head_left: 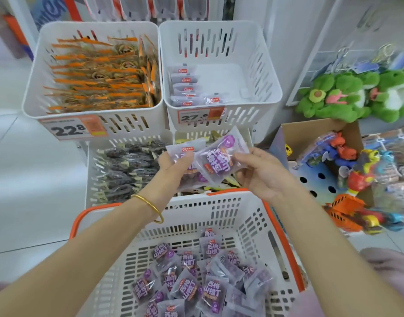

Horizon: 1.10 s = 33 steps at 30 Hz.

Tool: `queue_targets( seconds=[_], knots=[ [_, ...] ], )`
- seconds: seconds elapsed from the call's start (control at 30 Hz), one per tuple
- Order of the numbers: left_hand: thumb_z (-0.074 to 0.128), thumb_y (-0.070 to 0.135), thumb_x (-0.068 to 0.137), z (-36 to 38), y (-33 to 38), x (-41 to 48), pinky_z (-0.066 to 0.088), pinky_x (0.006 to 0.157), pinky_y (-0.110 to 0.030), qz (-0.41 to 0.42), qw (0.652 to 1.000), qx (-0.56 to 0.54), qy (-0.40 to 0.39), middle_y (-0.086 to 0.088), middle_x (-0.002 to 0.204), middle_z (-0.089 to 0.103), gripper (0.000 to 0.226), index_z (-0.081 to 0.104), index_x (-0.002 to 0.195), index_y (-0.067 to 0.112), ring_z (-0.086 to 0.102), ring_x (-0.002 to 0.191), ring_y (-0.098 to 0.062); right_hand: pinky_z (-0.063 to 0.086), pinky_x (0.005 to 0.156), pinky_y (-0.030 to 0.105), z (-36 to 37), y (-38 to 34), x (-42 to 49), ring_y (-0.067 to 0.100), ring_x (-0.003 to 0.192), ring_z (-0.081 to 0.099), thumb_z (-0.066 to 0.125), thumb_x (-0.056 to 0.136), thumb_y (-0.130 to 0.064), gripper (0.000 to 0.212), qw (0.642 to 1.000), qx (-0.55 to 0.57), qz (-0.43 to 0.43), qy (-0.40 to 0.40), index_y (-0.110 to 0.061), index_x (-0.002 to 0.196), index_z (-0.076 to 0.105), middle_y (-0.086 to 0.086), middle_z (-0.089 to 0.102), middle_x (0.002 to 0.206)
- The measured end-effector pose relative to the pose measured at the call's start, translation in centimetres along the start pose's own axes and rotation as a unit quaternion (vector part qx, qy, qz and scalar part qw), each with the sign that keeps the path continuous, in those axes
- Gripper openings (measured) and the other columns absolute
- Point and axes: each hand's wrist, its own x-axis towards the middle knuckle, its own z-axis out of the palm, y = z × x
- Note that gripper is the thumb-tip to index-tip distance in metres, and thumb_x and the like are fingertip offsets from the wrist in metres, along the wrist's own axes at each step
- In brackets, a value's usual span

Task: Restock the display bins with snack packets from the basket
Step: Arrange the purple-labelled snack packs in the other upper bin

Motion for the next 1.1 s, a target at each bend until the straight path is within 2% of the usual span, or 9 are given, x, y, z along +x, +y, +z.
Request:
queue_targets(
  seconds=[0.1,0.17,0.3,0.47,0.57,0.73,0.9,0.97,1.1],
  knots=[
    [0.073,0.04,0.074,-0.3,-0.6,-1.3,0.052,0.092,-0.041,0.04,0.996,0.077,-0.018,-0.007,0.124,0.051,0.075,0.025,0.126,0.017,0.062,0.107,-0.018,0.057,0.054,0.023,0.9,2.1,-0.8,0.014,0.057,0.067,0.058,0.087,0.002,0.011,0.992,0.125,0.022,-0.002,-0.006,0.082,0.052,0.007,0.069,0.066],
    [0.069,0.023,0.082,-0.2,-0.7,-2.1,0.052,0.091,-0.034,0.08,0.991,0.106,-0.003,-0.004,0.125,0.048,0.062,0.023,0.124,0.015,0.056,0.113,-0.015,0.059,0.06,0.028,1.8,3.4,-1.6,0.019,0.066,0.069,0.06,0.086,0.001,0.012,0.993,0.105,0.035,-0.041,-0.005,0.095,0.056,0.01,0.071,0.077],
    [0.06,0.014,0.089,-0.4,-0.1,-2.7,0.051,0.094,-0.042,0.111,0.987,0.119,0.014,0.001,0.116,0.053,0.056,0.021,0.129,0.009,0.058,0.109,-0.016,0.051,0.062,0.022,1.6,4.1,-2.5,0.014,0.082,0.059,0.068,0.084,-0.019,0.015,0.978,-0.192,0.025,-0.074,-0.015,0.098,0.065,0.002,0.065,0.091],
    [0.05,0.002,0.093,-0.7,0.8,-2.9,0.05,0.079,-0.011,0.153,0.978,0.14,0.005,0.011,0.104,0.05,0.042,0.023,0.123,0.012,0.053,0.092,0.002,0.052,0.074,0.031,1.2,2.7,-2.6,0.016,0.081,0.061,0.066,0.084,-0.015,0.025,0.988,-0.106,-0.047,-0.102,-0.014,0.108,0.06,0.005,0.065,0.095],
    [0.049,-0.001,0.093,-0.2,0.9,-2.8,0.053,0.085,-0.022,0.147,0.982,0.117,-0.01,0.007,0.107,0.055,0.04,0.027,0.124,0.011,0.058,0.097,-0.007,0.053,0.061,0.022,1.5,2.8,-2.7,0.01,0.069,0.062,0.061,0.088,-0.004,0.025,0.985,-0.117,-0.113,-0.052,-0.01,0.112,0.057,0.008,0.063,0.091],
    [0.057,0.001,0.084,0.8,1.3,-2.2,0.049,0.093,-0.047,0.096,0.995,0.013,0.012,-0.01,0.126,0.052,0.052,0.032,0.127,0.015,0.058,0.112,-0.027,0.054,0.052,0.024,1.2,2.7,-3.1,0.013,0.057,0.064,0.066,0.085,-0.004,0.041,0.991,-0.048,-0.123,-0.002,-0.018,0.118,0.048,0.008,0.066,0.081],
    [0.05,-0.004,0.089,2.0,1.5,-2.0,0.056,0.082,-0.043,0.065,0.991,-0.113,0.007,-0.017,0.121,0.056,0.041,0.034,0.123,0.011,0.064,0.098,-0.029,0.057,0.053,0.026,1.1,3.0,-3.0,0.017,0.058,0.068,0.061,0.09,-0.014,0.014,0.991,-0.053,-0.119,-0.011,-0.005,0.097,0.054,0.01,0.067,0.081],
    [0.065,0.008,0.085,1.9,1.4,-2.2,0.053,0.09,-0.04,0.092,0.996,0.001,-0.014,-0.009,0.123,0.057,0.054,0.031,0.126,0.014,0.062,0.106,-0.021,0.058,0.055,0.028,0.8,3.2,-2.9,0.018,0.06,0.068,0.061,0.091,-0.017,0.017,0.983,-0.114,-0.144,-0.002,-0.002,0.098,0.058,0.012,0.067,0.081],
    [0.068,-0.001,0.079,1.9,1.4,-2.3,0.051,0.085,-0.018,0.159,0.976,0.142,-0.041,0.008,0.111,0.056,0.062,0.029,0.123,0.018,0.058,0.099,-0.001,0.055,0.053,0.027,0.5,2.7,-2.6,0.013,0.058,0.064,0.055,0.094,-0.021,0.012,0.934,-0.287,-0.21,-0.03,-0.013,0.093,0.063,0.006,0.066,0.08]
  ],
)
